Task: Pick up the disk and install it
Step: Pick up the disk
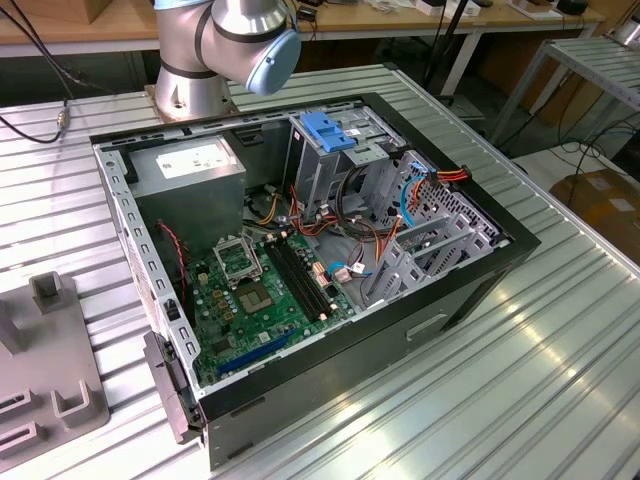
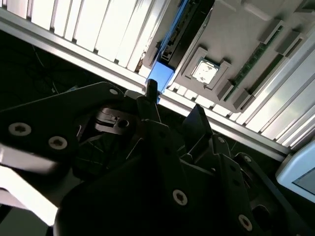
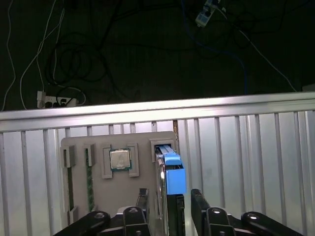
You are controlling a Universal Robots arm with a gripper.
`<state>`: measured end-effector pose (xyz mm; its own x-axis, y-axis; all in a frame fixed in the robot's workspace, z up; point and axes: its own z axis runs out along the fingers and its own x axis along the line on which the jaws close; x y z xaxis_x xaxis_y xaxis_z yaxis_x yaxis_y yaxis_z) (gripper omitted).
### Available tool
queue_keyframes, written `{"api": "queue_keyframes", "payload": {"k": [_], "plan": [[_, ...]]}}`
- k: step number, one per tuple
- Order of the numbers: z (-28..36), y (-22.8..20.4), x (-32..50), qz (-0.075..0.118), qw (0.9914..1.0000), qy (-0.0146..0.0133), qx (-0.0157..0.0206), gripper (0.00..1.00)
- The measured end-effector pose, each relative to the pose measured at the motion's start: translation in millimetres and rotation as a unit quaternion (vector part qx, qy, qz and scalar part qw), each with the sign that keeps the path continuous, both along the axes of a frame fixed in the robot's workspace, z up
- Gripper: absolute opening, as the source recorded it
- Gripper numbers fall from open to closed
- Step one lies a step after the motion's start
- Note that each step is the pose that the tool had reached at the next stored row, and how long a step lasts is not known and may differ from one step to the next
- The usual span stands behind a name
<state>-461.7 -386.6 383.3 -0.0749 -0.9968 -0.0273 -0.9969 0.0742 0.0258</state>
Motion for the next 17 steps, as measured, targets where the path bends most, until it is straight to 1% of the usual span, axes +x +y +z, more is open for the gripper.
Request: {"api": "queue_keyframes", "payload": {"k": [1,2,4,10,11,12,13,15,16,17], "plan": [[-0.9,0.0,0.0,0.000,1.00000,-0.0002,0.0001,0.44],[-2.0,0.0,0.0,0.000,1.00000,-0.0004,0.0001,0.51],[-6.3,0.0,0.0,0.001,1.00000,-0.0008,0.0000,0.51],[-17.1,0.4,0.0,0.003,1.00000,-0.0008,-0.0004,0.51],[-18.6,0.8,0.0,0.003,0.99999,-0.0008,-0.0021,0.51],[-20.4,2.0,0.0,0.003,0.99998,-0.0007,-0.0060,0.51],[-21.5,3.9,0.0,0.003,0.99995,-0.0008,-0.0092,0.51],[-23.5,9.6,0.1,0.003,0.99991,-0.0007,-0.0133,0.51],[-24.9,12.8,0.1,0.003,0.99989,-0.0008,-0.0147,0.51],[-28.4,16.9,0.1,0.003,0.99987,-0.0008,-0.0157,0.51]]}}
